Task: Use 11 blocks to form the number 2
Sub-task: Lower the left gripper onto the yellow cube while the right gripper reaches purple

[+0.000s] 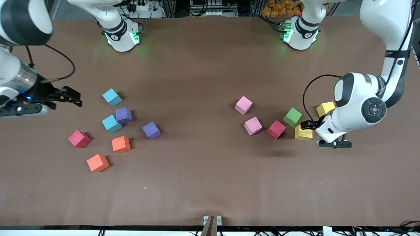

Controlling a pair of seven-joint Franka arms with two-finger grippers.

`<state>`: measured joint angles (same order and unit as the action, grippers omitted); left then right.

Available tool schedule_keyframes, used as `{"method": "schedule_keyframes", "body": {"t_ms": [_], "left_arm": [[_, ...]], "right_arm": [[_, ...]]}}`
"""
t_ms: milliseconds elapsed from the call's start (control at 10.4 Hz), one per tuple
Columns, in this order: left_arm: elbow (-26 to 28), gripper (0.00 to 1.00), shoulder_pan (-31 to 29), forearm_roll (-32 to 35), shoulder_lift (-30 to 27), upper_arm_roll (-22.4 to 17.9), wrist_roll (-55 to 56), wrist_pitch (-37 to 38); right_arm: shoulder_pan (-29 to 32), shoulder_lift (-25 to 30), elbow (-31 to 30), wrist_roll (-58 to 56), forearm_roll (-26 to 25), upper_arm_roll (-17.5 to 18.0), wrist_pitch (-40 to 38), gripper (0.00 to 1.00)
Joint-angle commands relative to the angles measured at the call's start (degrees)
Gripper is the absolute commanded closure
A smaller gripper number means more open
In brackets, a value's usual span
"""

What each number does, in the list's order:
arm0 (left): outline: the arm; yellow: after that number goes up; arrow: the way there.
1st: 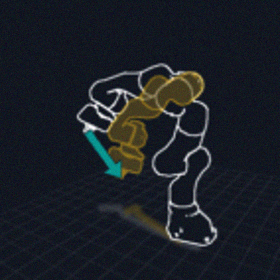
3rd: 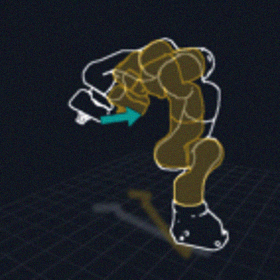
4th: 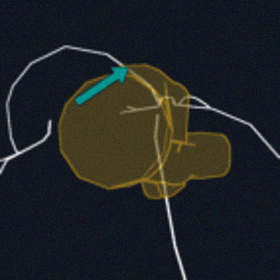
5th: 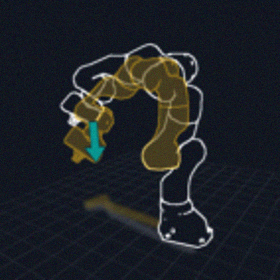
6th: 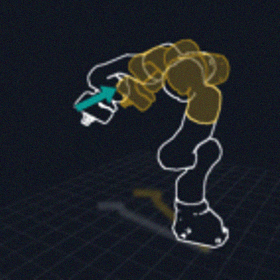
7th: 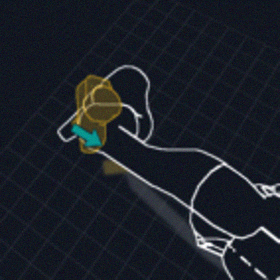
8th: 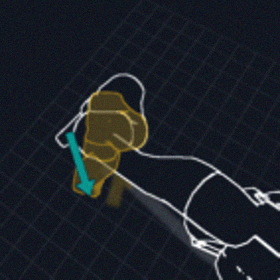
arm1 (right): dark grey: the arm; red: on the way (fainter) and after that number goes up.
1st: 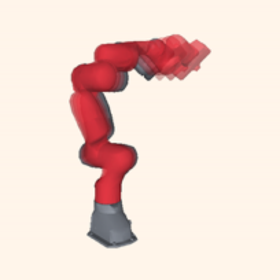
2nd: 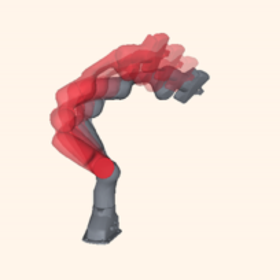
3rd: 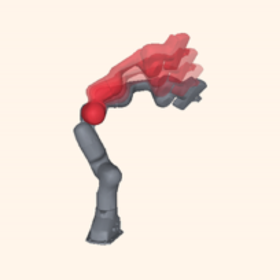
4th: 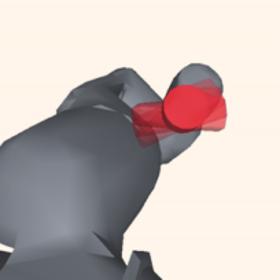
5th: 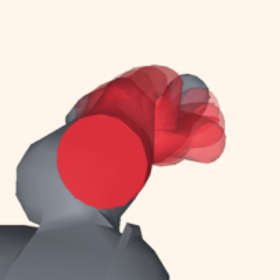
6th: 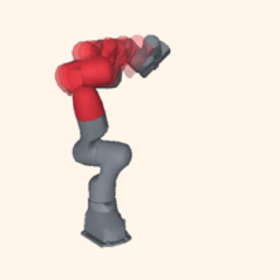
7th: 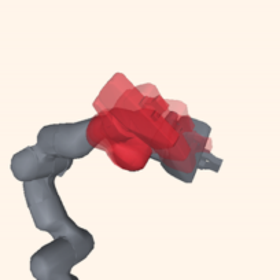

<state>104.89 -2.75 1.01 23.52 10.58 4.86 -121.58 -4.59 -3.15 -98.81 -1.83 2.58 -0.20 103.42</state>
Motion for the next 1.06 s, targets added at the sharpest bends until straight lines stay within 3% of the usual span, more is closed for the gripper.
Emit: {"method": "schedule_keyframes", "body": {"t_ms": [0,480,768,960], "left_arm": [[-0.3,0.0,0.0,1.4,3.3,-0.1,1.3,-4.3],[-0.5,0.0,0.6,6.2,7.5,0.0,6.3,-6.8],[-0.8,0.0,0.8,6.2,9.1,0.1,7.8,-7.5],[-0.6,0.0,0.8,6.2,9.9,0.1,7.9,-7.8]], "right_arm": [[-1.9,0.8,-4.9,-0.5,0.2,0.0,5.9,0.0],[-3.5,-2.3,-6.8,-0.2,0.4,0.1,9.7,0.0],[-6.8,-4.1,-15.5,0.1,0.3,0.2,25.5,0.0],[-9.8,-8.4,-15.4,0.7,0.3,0.2,28.2,0.0]]}}
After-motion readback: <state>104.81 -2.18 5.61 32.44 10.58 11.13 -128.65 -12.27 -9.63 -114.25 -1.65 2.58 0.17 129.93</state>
